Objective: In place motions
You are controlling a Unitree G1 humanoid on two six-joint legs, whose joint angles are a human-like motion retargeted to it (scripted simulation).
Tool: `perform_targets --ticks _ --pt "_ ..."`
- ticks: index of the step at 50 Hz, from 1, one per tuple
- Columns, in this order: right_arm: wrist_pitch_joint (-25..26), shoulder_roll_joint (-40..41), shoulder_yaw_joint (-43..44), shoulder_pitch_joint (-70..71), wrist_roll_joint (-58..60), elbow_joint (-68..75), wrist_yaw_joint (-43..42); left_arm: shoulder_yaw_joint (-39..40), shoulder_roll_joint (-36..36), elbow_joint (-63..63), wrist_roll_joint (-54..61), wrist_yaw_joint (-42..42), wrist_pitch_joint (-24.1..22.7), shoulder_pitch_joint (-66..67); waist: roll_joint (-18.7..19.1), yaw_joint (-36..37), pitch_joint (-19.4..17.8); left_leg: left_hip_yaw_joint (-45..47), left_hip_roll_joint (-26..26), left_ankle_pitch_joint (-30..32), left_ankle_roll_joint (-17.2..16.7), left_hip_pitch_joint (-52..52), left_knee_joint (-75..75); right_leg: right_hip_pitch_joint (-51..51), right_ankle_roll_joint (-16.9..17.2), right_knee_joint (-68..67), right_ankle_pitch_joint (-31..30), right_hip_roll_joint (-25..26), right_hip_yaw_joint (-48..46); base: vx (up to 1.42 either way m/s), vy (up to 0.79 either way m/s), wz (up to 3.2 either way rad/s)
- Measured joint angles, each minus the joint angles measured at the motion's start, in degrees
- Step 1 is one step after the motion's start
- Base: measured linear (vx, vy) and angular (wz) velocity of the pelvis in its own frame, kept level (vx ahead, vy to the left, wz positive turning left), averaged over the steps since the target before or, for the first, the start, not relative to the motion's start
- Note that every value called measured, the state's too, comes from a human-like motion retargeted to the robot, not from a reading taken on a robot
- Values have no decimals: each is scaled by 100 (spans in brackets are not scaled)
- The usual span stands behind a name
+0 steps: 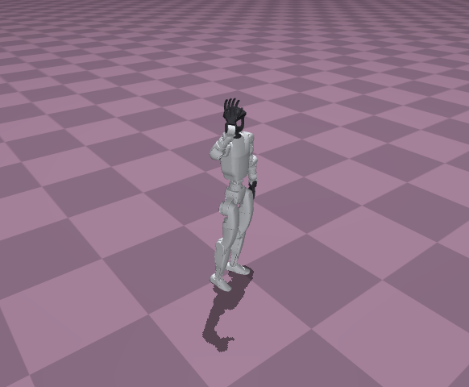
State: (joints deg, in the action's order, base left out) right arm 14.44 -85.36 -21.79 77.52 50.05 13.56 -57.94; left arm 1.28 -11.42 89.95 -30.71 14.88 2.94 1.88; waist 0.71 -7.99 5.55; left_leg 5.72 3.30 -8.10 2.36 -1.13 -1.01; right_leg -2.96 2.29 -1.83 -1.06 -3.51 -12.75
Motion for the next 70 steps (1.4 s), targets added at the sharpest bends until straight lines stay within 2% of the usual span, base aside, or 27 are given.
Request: perform_targets --ticks 2,3,5,7,10,13,15,16,20,22,24,27,30,32,35,38,41,45,48,50,54,57,60,62,67,70 --pt "239 564 1788 -1464 -827 833 -396 25 -93 51 -11 -19 23 54 -113 -16 27 -21 10 9 0 15 -1 7 8 5 3 -12 -11 0 0 0" --pt "342 883 2418 -1882 -1359 1239 -542 31 -120 72 -17 -25 40 75 -152 -7 36 -28 14 12 1 22 -3 13 12 6 3 -17 -12 0 0 0" --pt "535 1558 3418 -2355 -2629 1945 -629 46 -139 104 -20 -44 74 123 -200 23 50 -35 20 16 3 30 -5 23 18 6 3 -23 -6 0 0 0" --pt "679 2174 4291 -2621 -4229 2452 -240 76 -151 122 3 -72 99 172 -241 42 48 -31 20 17 4 29 -7 28 22 4 1 -24 2 0 0 0" --pt "502 2820 5572 -3208 -6506 2945 1522 164 -162 140 57 -112 130 236 -287 44 17 -10 11 16 7 19 -6 35 26 2 -4 -13 18 0 0 0" --pt "-404 3373 6608 -4103 -7994 3427 3755 263 -125 168 103 -123 157 277 -288 34 -26 20 -4 7 14 11 -2 56 34 -2 -18 4 42 1 2 -5" --pt "-930 3899 7097 -4791 -8871 3631 4766 327 -99 200 121 -141 178 290 -301 44 -51 50 -14 2 15 1 4 73 40 -5 -32 13 61 0 0 0" --pt "-1174 4247 7258 -5053 -9078 3683 4871 357 -67 216 174 -173 195 297 -290 44 -62 70 -20 0 15 -6 9 80 44 -5 -40 18 74 0 0 0" --pt "-1964 5829 7687 -5957 -9252 4011 4419 461 17 246 456 -229 257 326 -257 22 -107 138 -42 -7 9 -28 23 105 59 -2 -75 40 136 0 0 0" --pt "-1915 6555 7653 -6341 -9203 4384 4172 560 37 176 496 -143 249 334 -225 -18 -163 163 -57 -6 3 -38 23 110 64 -5 -91 53 171 0 0 0" --pt "-1645 7134 7569 -6721 -9136 4946 4367 750 36 35 399 25 192 341 -200 -66 -227 172 -74 0 -6 -44 25 105 69 -3 -103 65 179 0 0 0" --pt "-1055 7766 7595 -7242 -8919 6000 5374 1219 -4 -138 -85 419 -93 296 -165 -91 -282 137 -93 19 -32 -19 26 96 75 7 -108 67 138 0 0 7" --pt "-757 8182 7789 -7681 -9068 6940 6178 1638 -249 -61 -524 750 -353 259 -110 -76 -209 48 -88 46 -63 77 22 121 75 23 -97 44 52 3 -1 32" --pt "-609 8191 8011 -7897 -9549 7588 6286 1867 -616 94 -621 794 -311 278 -80 -93 -122 -35 -77 64 -79 160 19 152 70 31 -83 29 -22 5 0 39" --pt "-503 8000 8425 -8080 -10555 8150 5721 2663 -1216 368 -521 410 -142 311 1 -91 -4 -103 -79 78 -94 253 24 203 60 33 -66 26 -89 3 3 22" --pt "-915 7614 8664 -7972 -11278 8023 4777 3783 -1992 549 144 348 86 266 68 -92 -22 -88 -95 70 -89 265 21 226 55 29 -66 41 -79 -4 7 -6" --pt "-963 6770 9026 -7637 -10910 7685 4349 4778 -2950 575 1228 529 266 149 137 -19 -17 -22 -107 45 -72 259 29 267 62 22 -70 52 -28 -3 11 -24" --pt "-903 4932 9301 -6977 -9797 7116 4055 5500 -4388 291 2788 366 642 -180 249 89 163 47 -81 16 -44 302 45 374 75 5 -58 31 43 1 14 -18" --pt "-973 3590 8671 -6294 -8491 6443 3502 5623 -5225 -455 3487 -264 663 -879 249 140 277 51 -36 14 -41 333 21 385 65 -1 -27 -23 28 2 8 5" --pt "-681 2773 7949 -5782 -7320 5945 3103 5373 -5622 -1109 3824 -554 502 -1546 233 191 385 44 -2 14 -42 366 5 394 59 -6 -3 -64 13 0 0 0" --pt "136 1461 5879 -4480 -4989 4774 2272 3974 -6042 -2573 4802 -1240 32 -3125 228 327 640 53 37 13 -43 453 1 475 63 -9 19 -111 11 0 0 0" --pt "248 993 4125 -3360 -3533 3455 1805 2717 -5974 -3688 4729 -2248 -572 -4444 267 361 719 63 39 8 -42 443 -3 468 62 -8 20 -114 24 0 0 0" --pt "-63 739 2579 -2316 -2417 2019 1601 1424 -5997 -4663 4000 -3164 -1185 -5509 278 358 693 62 30 4 -40 358 -5 380 52 -3 16 -99 22 0 0 0" --pt "-361 628 1677 -1711 -1807 1056 1629 552 -6037 -5367 3198 -3673 -1399 -6086 266 363 698 49 26 2 -40 329 -6 343 40 -3 15 -89 12 0 0 0" --pt "-892 8 -388 -134 65 -1313 2220 -1221 -6424 -7440 188 -4675 -2001 -7307 201 361 753 -4 15 -2 -41 337 -4 329 11 -3 14 -55 -8 0 0 0" --pt "-967 -199 -1193 820 1240 -2315 1652 -2020 -6867 -8545 -1561 -6285 -1980 -8076 221 326 728 -31 -3 2 -47 351 -1 332 5 -3 7 -31 -20 0 0 0"
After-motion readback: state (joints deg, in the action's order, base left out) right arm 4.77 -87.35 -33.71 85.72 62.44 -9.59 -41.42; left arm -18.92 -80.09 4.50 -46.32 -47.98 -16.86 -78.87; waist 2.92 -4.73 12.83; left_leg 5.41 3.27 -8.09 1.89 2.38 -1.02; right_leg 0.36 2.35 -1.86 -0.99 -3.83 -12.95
